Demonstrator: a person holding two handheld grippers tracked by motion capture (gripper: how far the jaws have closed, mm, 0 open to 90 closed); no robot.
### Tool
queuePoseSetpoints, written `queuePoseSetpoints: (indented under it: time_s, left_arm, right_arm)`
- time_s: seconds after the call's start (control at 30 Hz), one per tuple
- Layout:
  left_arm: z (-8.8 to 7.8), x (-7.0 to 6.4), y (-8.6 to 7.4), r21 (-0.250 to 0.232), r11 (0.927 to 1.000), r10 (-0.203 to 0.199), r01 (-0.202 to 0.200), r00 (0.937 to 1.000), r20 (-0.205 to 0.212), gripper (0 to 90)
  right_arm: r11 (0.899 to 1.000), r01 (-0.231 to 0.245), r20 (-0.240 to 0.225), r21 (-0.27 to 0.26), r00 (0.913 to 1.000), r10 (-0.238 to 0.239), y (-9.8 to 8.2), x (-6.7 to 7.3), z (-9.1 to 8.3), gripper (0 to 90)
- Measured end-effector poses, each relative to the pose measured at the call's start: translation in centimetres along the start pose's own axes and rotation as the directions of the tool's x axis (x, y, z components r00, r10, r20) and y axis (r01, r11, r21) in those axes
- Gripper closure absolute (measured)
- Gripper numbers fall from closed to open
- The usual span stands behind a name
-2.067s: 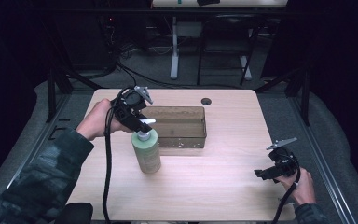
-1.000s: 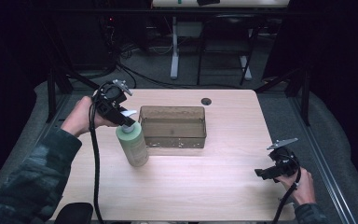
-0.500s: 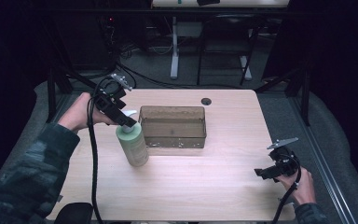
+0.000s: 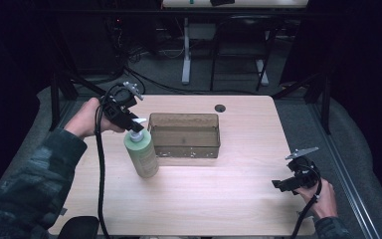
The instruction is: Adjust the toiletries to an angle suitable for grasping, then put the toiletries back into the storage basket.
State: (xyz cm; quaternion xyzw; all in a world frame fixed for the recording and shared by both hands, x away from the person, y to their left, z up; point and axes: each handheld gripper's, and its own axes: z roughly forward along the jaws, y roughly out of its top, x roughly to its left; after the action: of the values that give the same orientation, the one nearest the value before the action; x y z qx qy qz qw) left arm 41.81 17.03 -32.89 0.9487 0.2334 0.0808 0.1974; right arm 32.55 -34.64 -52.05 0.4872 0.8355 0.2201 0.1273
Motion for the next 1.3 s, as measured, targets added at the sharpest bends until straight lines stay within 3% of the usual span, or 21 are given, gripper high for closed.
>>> queuePoseSetpoints:
  time_s: [0.2, 0.57, 0.73, 1.03, 1.3]
  left_arm:
    - [0.0, 0.3, -0.1, -0.002, 1.0000, -0.001, 0.001, 1.0000, 0.009, 63.0]
    - [-0.2, -0.3, 0.1, 0.028, 0.9994, 0.021, -0.020, 0.9997, -0.016, 63.2]
    - [-1.0, -0.6, 0.1, 0.026, 0.9994, 0.023, -0.023, 0.9997, -0.011, 63.3]
    - [-2.0, -0.9, 1.0, 0.049, 0.9978, 0.045, -0.044, 0.9989, -0.012, 63.3]
    - [-2.6, -1.4, 1.2, 0.053, 0.9972, 0.054, -0.053, 0.9984, -0.019, 63.3]
  right_arm:
    - [1.000, 0.003, 0.006, 0.005, 1.0000, -0.004, 0.1, 0.1, 0.1, 0.0]
    - [1.000, 0.012, 0.006, -0.013, 0.9999, -0.012, 0.2, 0.4, -0.2, 0.0]
    - [0.999, 0.016, 0.014, -0.032, 0.9998, -0.015, 0.4, 0.4, -0.6, 0.0]
    - [1.000, 0.011, 0.008, -0.018, 0.9999, -0.011, 0.2, -0.1, -0.2, 0.0]
    - [1.000, 0.017, 0.008, -0.015, 0.9998, -0.017, 0.2, 0.2, -0.3, 0.0]
